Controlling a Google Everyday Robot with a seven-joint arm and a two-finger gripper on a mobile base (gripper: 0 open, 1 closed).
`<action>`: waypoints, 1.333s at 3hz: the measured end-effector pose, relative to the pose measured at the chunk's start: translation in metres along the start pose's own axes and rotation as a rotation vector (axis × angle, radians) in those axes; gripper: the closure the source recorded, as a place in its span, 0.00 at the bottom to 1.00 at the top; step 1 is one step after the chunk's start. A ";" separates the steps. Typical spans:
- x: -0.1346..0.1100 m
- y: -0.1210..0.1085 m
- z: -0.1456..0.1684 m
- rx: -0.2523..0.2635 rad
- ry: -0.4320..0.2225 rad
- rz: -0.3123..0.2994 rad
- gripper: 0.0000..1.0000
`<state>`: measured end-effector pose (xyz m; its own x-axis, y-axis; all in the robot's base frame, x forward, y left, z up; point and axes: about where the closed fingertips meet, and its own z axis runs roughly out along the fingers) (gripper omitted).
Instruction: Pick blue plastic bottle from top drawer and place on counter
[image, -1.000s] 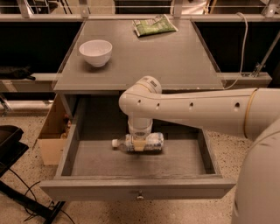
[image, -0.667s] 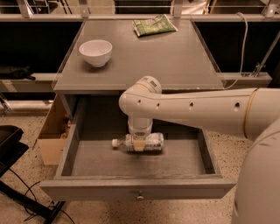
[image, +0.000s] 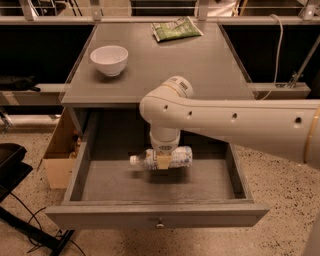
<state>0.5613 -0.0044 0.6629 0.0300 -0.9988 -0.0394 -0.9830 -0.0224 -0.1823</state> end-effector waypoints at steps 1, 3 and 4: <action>0.009 0.000 -0.078 0.039 -0.062 -0.030 1.00; 0.064 -0.010 -0.243 0.161 -0.302 0.024 1.00; 0.123 -0.048 -0.307 0.229 -0.495 0.185 1.00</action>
Offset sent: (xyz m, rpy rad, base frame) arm -0.0545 -0.0626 0.2701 0.3169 -0.1482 0.1112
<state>0.5562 -0.1396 0.9688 -0.0033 -0.8441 -0.5362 -0.9173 0.2161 -0.3345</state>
